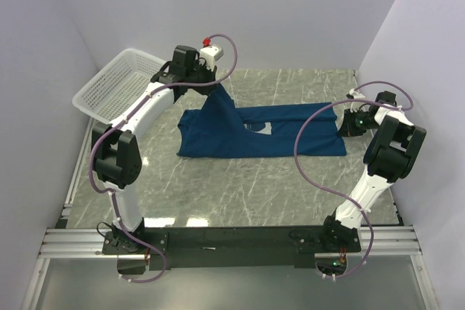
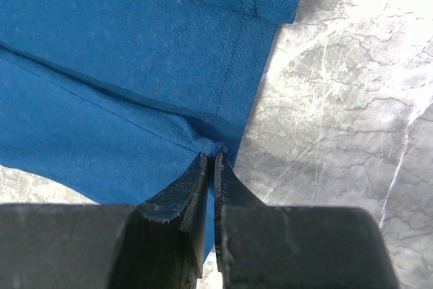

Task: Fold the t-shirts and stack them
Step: Fold the tshirt

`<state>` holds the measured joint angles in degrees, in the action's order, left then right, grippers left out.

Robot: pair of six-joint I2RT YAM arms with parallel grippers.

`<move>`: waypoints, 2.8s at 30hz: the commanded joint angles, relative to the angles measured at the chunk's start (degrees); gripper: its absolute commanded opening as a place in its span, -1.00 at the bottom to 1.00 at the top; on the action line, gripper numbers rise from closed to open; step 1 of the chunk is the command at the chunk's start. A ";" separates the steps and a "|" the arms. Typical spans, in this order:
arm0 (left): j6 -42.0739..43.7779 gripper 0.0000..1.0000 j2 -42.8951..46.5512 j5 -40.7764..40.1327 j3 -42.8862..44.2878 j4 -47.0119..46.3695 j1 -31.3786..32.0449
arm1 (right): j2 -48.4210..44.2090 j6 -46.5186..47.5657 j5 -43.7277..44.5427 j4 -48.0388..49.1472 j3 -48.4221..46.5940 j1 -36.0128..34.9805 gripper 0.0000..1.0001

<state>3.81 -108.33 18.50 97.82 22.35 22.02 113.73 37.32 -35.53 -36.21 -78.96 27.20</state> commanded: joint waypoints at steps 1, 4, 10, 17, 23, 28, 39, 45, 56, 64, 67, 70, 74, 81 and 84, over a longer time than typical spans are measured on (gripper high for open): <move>0.05 -0.99 -0.82 1.63 2.81 -0.38 -0.31 | -0.35 0.03 0.02 1.40 -0.49 0.40 -1.00; -0.12 -0.99 -1.09 1.71 2.81 -0.29 -0.31 | -0.44 0.03 -0.07 1.58 -0.49 0.40 -1.00; 0.14 -0.99 -0.83 1.45 2.11 -0.38 -0.31 | -0.35 0.03 -0.15 1.49 -0.49 0.40 -1.00; 0.05 -0.99 -0.74 1.54 1.76 -0.46 -0.31 | -0.35 0.03 -0.24 1.49 -0.49 0.48 -0.99; 0.14 -0.99 -0.21 1.71 0.45 -0.90 -0.31 | -2.81 -2.68 0.46 3.41 -0.06 0.40 0.47; 0.32 -0.99 0.84 1.80 -0.88 -2.04 -0.31 | -7.82 -5.06 0.64 6.68 2.14 -0.13 0.75; 1.28 -0.99 2.34 3.29 -3.42 -3.27 -0.31 | -21.96 -4.71 -2.88 6.58 7.41 -9.61 0.82; 1.63 -0.99 2.43 2.42 -4.66 -3.98 -0.31 | -27.33 -4.72 -4.02 8.00 9.70 -13.92 0.85; 2.07 -0.99 -2.49 -7.16 -4.30 -4.77 -0.31 | -30.24 -4.19 -6.40 7.64 12.25 -18.23 0.88; 2.16 -0.96 -6.97 -11.55 -2.20 -3.89 -0.40 | -28.22 -3.83 -5.34 6.94 12.08 -21.22 0.89; 1.37 -0.88 -8.03 -13.40 -2.19 -3.54 -0.40 | -26.03 -3.66 -6.39 5.28 10.15 -23.76 0.89; 0.76 -0.71 -8.38 -15.95 -2.28 -3.80 -0.40 | -22.95 -4.70 -8.14 3.17 6.55 -26.92 0.90; -1.43 -0.28 -7.86 -20.68 -1.93 -5.29 -0.57 | -21.53 -10.59 -3.08 7.80 3.46 -34.74 0.91; -9.08 0.64 5.13 -32.73 -8.77 -13.46 -2.07 | -14.74 -35.19 -3.90 27.19 0.97 -41.26 0.96; -13.90 0.66 15.99 -28.19 -20.07 -15.93 -3.91 | 1.42 -37.23 -8.15 9.21 -19.47 -43.89 0.53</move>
<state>-3.49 -105.84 -9.23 84.36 12.84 20.01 101.27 9.54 -39.42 -18.61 -82.48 -15.62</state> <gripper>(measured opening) 0.829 0.817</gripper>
